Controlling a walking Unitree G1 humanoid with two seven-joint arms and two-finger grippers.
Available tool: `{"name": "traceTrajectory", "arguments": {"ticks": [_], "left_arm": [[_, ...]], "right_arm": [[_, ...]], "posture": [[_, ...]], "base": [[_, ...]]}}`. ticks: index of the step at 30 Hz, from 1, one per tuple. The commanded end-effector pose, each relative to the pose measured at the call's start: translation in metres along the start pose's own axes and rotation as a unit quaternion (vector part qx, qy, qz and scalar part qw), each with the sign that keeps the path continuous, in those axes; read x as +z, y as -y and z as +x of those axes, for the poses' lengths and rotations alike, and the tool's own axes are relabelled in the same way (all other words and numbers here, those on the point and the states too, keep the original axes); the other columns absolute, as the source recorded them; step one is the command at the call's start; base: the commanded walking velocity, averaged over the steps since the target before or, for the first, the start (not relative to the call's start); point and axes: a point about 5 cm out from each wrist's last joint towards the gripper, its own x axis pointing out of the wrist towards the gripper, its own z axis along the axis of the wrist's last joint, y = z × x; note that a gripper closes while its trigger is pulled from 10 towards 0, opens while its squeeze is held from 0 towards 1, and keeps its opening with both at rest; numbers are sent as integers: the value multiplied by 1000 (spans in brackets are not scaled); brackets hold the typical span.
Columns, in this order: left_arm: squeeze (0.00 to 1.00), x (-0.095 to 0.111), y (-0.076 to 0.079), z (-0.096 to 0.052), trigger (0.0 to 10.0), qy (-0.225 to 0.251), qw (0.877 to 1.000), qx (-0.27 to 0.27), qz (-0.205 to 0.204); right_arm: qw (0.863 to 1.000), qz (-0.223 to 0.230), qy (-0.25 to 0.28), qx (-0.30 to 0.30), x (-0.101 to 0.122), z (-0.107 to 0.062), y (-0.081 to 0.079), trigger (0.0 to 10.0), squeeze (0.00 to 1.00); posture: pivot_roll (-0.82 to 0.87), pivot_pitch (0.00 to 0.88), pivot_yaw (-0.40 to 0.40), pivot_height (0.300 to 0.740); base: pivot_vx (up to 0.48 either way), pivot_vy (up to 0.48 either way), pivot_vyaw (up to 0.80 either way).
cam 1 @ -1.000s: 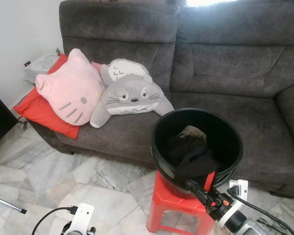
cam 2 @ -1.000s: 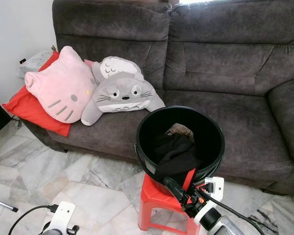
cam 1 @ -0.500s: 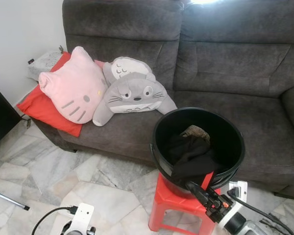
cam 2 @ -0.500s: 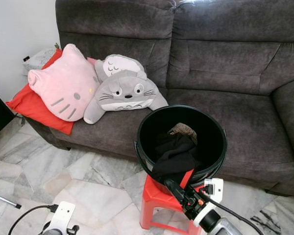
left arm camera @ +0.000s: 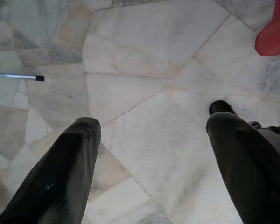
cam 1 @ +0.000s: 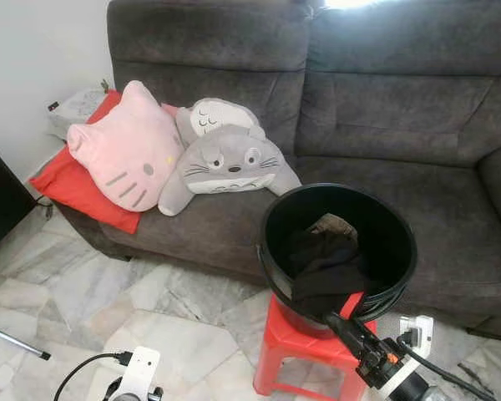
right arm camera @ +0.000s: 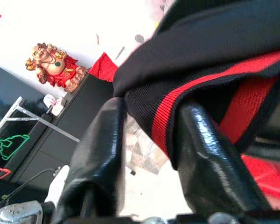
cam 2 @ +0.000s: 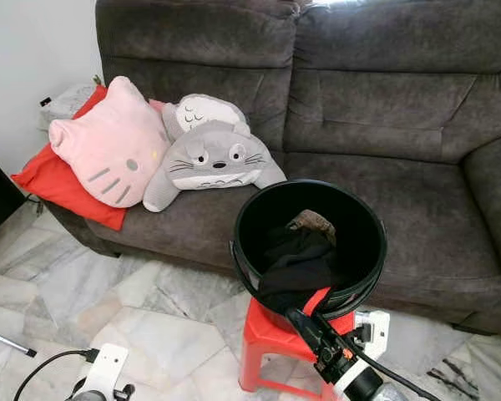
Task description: Hang hanger
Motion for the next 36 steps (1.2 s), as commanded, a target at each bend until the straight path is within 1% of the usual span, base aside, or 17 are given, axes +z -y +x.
{"name": "traceTrajectory", "arguments": {"ticks": [1, 4, 7, 9, 10, 16, 17, 18, 20, 23, 24, 26, 28, 29, 31, 33, 36], "left_arm": [[0, -1, -4, 0, 10000, -3, 1000, 1, 17], [0, -1, -4, 0, 10000, -3, 1000, 1, 17], [0, -1, -4, 0, 10000, -4, 1000, 2, 16], [0, -2, -4, 0, 10000, -4, 1000, 2, 15], [0, -2, -4, 0, 10000, -5, 1000, 2, 15], [0, -2, -5, 0, 10000, -6, 1000, 3, 15], [0, -3, -5, 0, 10000, -6, 1000, 3, 14], [0, -3, -5, 0, 10000, -6, 1000, 3, 14], [0, -3, -4, 0, 10000, -6, 1000, 3, 12], [0, -3, -4, 0, 10000, -6, 1000, 2, 11], [0, -3, -4, 0, 10000, -6, 1000, 2, 9], [0, -3, -4, 0, 10000, -6, 1000, 2, 8], [0, -3, -4, 0, 10000, -7, 1000, 2, 8], [0, -3, -4, 0, 10000, -7, 1000, 2, 7], [0, -3, -4, 0, 10000, -7, 1000, 1, 6], [0, -2, -3, 0, 10000, -6, 1000, -1, 5], [0, -2, -3, 0, 10000, -6, 1000, -2, 3]], "right_arm": [[999, -30, 29, -14, 15, 5, 0, 0, 0], [996, -58, 54, -48, 27, 11, 6, 0, 0], [994, -68, 71, -49, 38, 19, 4, 0, 0], [992, -86, 83, -50, 46, 25, 1, 0, 0], [988, -99, 105, -49, 57, 32, -4, 0, 0], [979, -145, 136, -45, 82, 48, -17, 0, 0], [972, -175, 147, -46, 94, 57, -23, 0, 0], [972, -175, 147, -46, 94, 57, -23, 0, 0], [965, -203, 160, -44, 107, 66, -31, 0, 0], [957, -239, 158, -44, 115, 72, -37, 0, 0], [950, -266, 155, -52, 120, 76, -40, 0, 0], [942, -290, 157, -60, 127, 80, -42, 0, 0], [932, -312, 158, -92, 136, 84, -40, 0, 0], [918, -347, 152, -115, 143, 87, -38, 0, 0], [909, -362, 151, -141, 150, 89, -35, 0, 0], [899, -360, 176, -175, 164, 91, -33, 0, 0], [894, -358, 183, -199, 170, 93, -33, 0, 0]], "posture": [[-274, 0, 99, 740], [-271, 0, 96, 740], [-271, 0, 96, 740], [-264, 0, 96, 740], [-264, 0, 96, 740], [-265, 0, 97, 740], [-263, 0, 97, 740], [-263, 0, 97, 740], [-263, 0, 95, 740], [-263, 0, 95, 740], [-264, 0, 95, 740], [-264, 0, 95, 740], [-264, 0, 95, 740], [-267, 0, 97, 740], [-269, 0, 98, 740], [-269, 0, 98, 740], [-271, 0, 92, 740]], "base": [[0, 0, 0], [0, 0, 0], [0, 0, 0], [0, 0, 0], [0, 0, 0], [0, 0, 0], [0, 0, 0], [0, 0, 0], [0, 0, 0], [0, 0, 0], [0, 0, 0], [0, 0, 0], [0, 0, 0], [0, 0, 0], [0, 0, 0], [0, 0, 0], [0, 0, 0]]}}
